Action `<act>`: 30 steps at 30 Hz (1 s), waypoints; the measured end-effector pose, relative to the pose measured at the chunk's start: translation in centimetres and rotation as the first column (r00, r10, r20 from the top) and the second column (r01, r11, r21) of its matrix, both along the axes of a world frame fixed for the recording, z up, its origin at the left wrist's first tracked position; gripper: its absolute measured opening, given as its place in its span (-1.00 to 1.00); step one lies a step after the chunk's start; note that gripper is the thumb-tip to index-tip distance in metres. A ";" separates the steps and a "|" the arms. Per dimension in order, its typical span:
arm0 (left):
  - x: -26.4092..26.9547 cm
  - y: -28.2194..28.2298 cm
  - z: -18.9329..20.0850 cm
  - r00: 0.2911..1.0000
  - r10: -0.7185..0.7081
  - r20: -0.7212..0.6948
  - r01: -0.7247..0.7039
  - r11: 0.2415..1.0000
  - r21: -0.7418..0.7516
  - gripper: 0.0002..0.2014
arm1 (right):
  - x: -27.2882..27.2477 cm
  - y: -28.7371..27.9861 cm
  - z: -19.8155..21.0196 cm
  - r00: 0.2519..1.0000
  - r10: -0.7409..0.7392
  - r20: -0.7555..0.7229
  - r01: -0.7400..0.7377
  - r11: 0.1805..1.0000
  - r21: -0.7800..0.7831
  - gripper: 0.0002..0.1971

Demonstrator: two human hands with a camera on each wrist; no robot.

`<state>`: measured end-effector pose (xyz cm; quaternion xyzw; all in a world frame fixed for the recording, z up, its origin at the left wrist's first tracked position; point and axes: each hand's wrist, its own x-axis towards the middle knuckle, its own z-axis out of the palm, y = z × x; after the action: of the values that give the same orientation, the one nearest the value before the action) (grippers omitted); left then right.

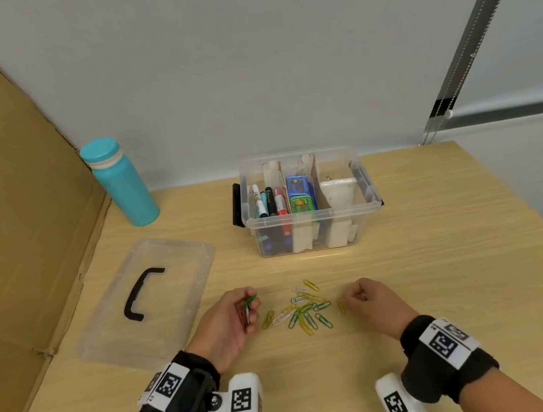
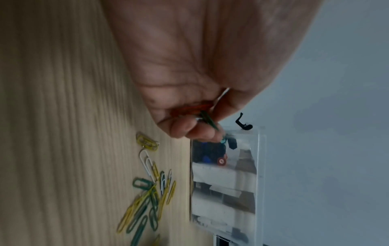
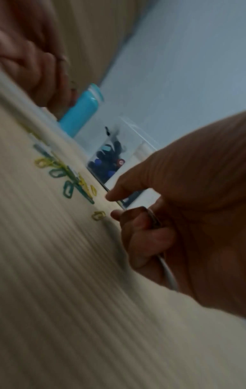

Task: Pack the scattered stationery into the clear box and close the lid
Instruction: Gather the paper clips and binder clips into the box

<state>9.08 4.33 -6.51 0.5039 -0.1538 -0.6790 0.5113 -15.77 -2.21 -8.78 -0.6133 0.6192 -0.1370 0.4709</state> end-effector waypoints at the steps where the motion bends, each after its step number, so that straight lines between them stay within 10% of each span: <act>1: -0.1 -0.2 -0.2 0.999 0.003 0.035 -0.004 1.000 0.013 -0.78 | 0.3 0.2 0.2 0.994 0.056 -0.094 -0.058 0.998 -0.021 -0.87; 6: 0.2 -0.5 -1.0 0.999 0.046 0.000 -0.046 0.999 0.017 -0.66 | 2.1 1.5 1.0 0.938 0.166 -0.305 -0.172 0.985 0.007 -0.46; 10: 0.3 -0.6 -1.3 0.999 0.032 0.018 -0.033 0.998 0.044 -0.65 | 3.4 2.7 0.7 0.894 0.243 -0.377 -0.271 0.962 -0.023 -0.59; 12: 0.2 -0.6 -1.3 0.955 -0.066 0.288 0.048 0.996 0.070 -0.69 | 4.1 3.0 0.5 0.874 0.261 -0.409 -0.302 0.953 -0.036 -0.70; 15: -0.2 -0.4 -1.8 0.494 -0.286 0.821 0.312 0.940 0.140 -0.77 | 5.0 3.1 0.1 0.840 0.271 -0.470 -0.332 0.942 -0.051 -0.76; 18: -1.1 -0.4 -2.1 0.130 -0.345 0.929 0.382 0.883 0.274 -0.69 | 5.5 2.8 -0.1 0.809 0.283 -0.515 -0.357 0.933 -0.049 -0.80; 23: -2.2 -0.7 -1.8 0.012 -0.324 0.946 0.396 0.870 0.293 -0.83 | 5.3 2.5 0.5 0.804 0.333 -0.493 -0.390 0.921 -0.015 -0.89; 26: -2.2 -0.9 -1.4 -0.071 -0.316 0.946 0.422 0.850 0.316 -0.85 | 4.1 1.9 0.9 0.884 0.364 -0.295 -0.386 0.922 -0.019 -0.84; 28: -2.3 -1.1 -1.2 -0.154 -0.293 0.944 0.448 0.831 0.331 -0.84 | 3.0 1.5 1.3 0.974 0.196 0.117 -0.209 0.972 0.109 -0.79; 30: -2.4 -1.1 -1.2 -0.212 -0.265 0.941 0.477 0.812 0.336 -0.83 | 2.0 1.3 1.2 0.793 -0.170 0.585 -0.074 0.926 0.369 -0.83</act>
<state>6.70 3.20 -7.72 0.7192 -0.6635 -0.2017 0.0433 -13.75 -0.94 -7.62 -0.4192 0.4651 -0.2183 0.7485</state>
